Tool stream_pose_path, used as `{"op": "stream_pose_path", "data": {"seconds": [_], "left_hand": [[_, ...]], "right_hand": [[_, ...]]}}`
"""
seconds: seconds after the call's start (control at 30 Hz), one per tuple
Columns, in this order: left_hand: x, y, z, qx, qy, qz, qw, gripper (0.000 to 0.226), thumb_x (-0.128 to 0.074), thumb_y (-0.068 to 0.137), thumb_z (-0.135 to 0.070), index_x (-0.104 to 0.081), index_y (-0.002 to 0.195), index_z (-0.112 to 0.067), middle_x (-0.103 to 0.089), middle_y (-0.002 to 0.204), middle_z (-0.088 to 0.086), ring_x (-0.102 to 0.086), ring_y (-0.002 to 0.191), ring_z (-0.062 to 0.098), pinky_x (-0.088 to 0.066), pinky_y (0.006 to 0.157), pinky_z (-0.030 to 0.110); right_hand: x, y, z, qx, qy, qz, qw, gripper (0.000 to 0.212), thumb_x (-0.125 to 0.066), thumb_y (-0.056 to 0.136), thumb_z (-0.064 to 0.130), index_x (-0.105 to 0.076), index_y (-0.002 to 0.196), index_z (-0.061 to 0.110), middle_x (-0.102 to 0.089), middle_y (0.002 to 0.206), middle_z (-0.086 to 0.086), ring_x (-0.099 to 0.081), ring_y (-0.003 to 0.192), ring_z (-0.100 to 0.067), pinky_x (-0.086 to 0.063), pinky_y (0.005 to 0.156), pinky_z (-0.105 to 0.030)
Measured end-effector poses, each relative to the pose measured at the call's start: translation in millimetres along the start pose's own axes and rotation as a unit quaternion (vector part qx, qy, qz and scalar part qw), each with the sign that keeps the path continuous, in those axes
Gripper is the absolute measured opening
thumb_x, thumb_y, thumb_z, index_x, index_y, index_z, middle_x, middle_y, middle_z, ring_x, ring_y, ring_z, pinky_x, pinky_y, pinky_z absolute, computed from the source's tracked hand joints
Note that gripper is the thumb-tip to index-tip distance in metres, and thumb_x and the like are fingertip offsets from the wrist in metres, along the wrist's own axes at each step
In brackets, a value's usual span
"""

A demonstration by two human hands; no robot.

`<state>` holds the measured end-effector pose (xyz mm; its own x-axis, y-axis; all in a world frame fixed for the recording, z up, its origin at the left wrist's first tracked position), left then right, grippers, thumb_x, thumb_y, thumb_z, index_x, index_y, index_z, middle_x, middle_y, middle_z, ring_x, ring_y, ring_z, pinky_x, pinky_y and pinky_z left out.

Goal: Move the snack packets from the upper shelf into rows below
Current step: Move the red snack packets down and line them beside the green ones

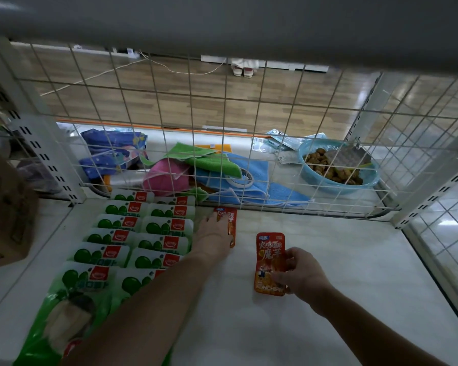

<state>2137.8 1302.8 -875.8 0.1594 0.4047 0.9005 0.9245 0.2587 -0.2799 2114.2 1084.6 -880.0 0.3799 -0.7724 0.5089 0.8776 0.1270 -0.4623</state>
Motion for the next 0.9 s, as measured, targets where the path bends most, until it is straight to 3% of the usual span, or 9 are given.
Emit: {"op": "stream_pose_path", "data": {"seconds": [0.13,0.23,0.4,0.53,0.77,0.9], "left_hand": [[15,-16,-5,-0.056,-0.026,-0.026,0.998,0.06,-0.05,0.103,-0.026,-0.026,0.156,-0.018,-0.02,0.164,0.003,-0.017,0.149,0.024,-0.012,0.121,0.035],[31,-29,0,-0.088,-0.036,-0.063,0.993,0.053,-0.051,0.102,-0.025,-0.035,0.152,-0.018,-0.033,0.158,0.002,-0.025,0.145,0.022,-0.018,0.121,0.034],[48,-31,18,-0.093,0.03,-0.112,0.989,0.047,-0.038,0.1,-0.043,-0.044,0.142,-0.023,-0.047,0.145,-0.003,-0.036,0.136,0.018,-0.024,0.119,0.037],[66,-42,26,-0.101,0.022,-0.115,0.988,0.047,-0.04,0.103,-0.037,-0.04,0.146,-0.018,-0.04,0.151,0.002,-0.031,0.14,0.021,-0.017,0.121,0.034],[70,-49,46,-0.091,0.021,-0.094,0.991,0.055,-0.038,0.105,-0.034,-0.027,0.155,-0.014,-0.025,0.161,0.004,-0.016,0.148,0.021,-0.007,0.122,0.03],[70,-52,47,-0.094,0.029,-0.091,0.991,0.056,-0.039,0.106,-0.033,-0.025,0.156,-0.014,-0.022,0.162,0.004,-0.012,0.149,0.021,-0.006,0.122,0.03]], "right_hand": [[-13,4,19,0.005,0.018,-0.001,1.0,0.035,-0.075,0.083,0.005,-0.051,0.106,0.018,-0.065,0.103,-0.002,-0.066,0.095,-0.02,-0.061,0.082,-0.039],[-29,9,39,0.014,0.028,-0.002,0.999,0.039,-0.073,0.084,0.005,-0.046,0.11,0.018,-0.06,0.099,0.0,-0.063,0.096,-0.019,-0.06,0.083,-0.038],[-56,25,73,0.044,0.028,-0.012,0.999,0.036,-0.071,0.087,0.008,-0.046,0.111,0.017,-0.058,0.101,-0.001,-0.061,0.095,-0.017,-0.058,0.083,-0.034],[-73,35,88,0.062,0.017,-0.017,0.998,0.03,-0.067,0.091,0.009,-0.046,0.11,0.017,-0.058,0.101,-0.001,-0.061,0.09,-0.014,-0.057,0.076,-0.03],[-83,40,84,0.078,-0.064,-0.046,0.994,0.03,-0.075,0.085,0.015,-0.05,0.101,0.02,-0.064,0.102,-0.004,-0.067,0.09,-0.018,-0.061,0.081,-0.039],[-80,39,84,0.077,-0.104,-0.076,0.989,0.035,-0.076,0.085,0.019,-0.045,0.099,0.021,-0.056,0.096,0.0,-0.064,0.091,-0.019,-0.059,0.085,-0.039]]}}
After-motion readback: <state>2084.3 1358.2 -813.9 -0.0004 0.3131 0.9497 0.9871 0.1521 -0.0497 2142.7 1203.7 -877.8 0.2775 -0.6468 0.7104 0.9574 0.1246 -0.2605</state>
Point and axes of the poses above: each hand's wrist, its own y-axis towards the middle knuckle, its own x-axis out of the back of the hand, z = x × y, the point moved 10 cm from there along y, towards the middle knuckle
